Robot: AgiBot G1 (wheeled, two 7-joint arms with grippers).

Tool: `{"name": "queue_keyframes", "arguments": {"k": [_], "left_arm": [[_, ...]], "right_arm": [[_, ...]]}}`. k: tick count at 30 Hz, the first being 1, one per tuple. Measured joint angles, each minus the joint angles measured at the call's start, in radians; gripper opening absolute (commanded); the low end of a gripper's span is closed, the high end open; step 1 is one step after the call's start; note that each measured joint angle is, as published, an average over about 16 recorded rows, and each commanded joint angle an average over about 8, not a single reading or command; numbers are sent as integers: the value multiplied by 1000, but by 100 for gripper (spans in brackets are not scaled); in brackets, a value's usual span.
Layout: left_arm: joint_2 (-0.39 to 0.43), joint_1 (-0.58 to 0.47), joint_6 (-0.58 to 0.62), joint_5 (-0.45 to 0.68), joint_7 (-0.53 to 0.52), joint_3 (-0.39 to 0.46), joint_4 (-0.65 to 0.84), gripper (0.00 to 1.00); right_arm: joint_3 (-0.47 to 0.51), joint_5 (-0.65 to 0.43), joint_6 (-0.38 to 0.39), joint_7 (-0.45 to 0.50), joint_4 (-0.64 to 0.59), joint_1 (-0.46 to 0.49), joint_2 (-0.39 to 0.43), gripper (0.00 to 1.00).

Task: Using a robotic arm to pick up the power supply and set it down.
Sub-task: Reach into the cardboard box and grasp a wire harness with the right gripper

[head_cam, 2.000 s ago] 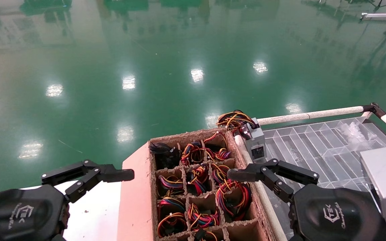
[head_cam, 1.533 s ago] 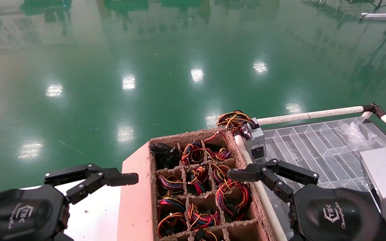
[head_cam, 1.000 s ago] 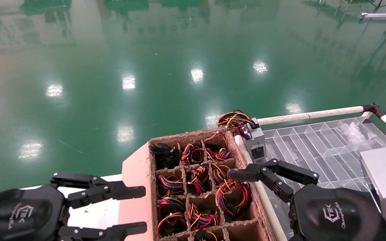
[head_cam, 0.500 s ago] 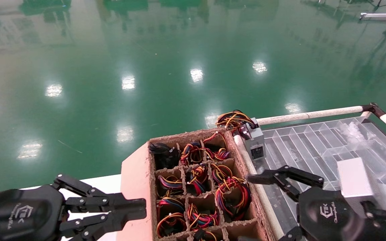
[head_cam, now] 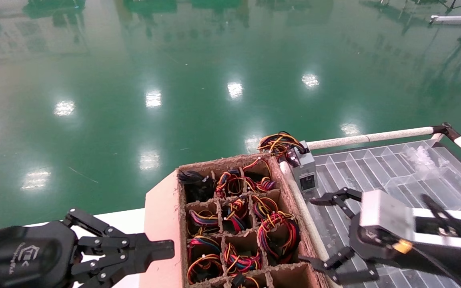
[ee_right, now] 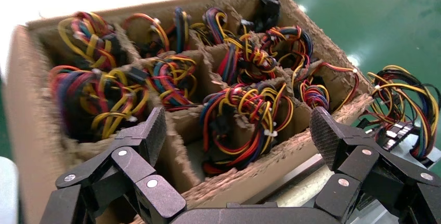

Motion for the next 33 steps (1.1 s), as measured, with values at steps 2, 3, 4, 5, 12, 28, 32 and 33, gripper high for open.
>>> {"name": "queue_keyframes", "arguments": {"k": [2,3,4,5,12,28,32,33], "left_arm": [[0,0,0,0,0,0,0,0],[0,0,0,0,0,0,0,0],[0,0,0,0,0,0,0,0],[0,0,0,0,0,0,0,0],[0,0,0,0,0,1,0,0],[-1,0,-1,-1,1,1,0,0],[-1,0,-1,-1,1,2,0,18],[-1,0,-1,-1,1,2,0,28]], "right_arm": [[-19,-39,2,-10,-19,26,-26,72],[-27,-57,2,-16,-30,40,-39,60],[-36,-74,2,-22,-41,52,-53,47],[-45,-89,1,-28,-53,65,-67,35],[-96,-173,-19,-73,-144,144,-150,0],[-148,-257,-44,-126,-278,223,-220,0],[-152,-264,-44,-137,-297,229,-228,0],[-153,-265,-43,-140,-301,230,-229,0]]}}
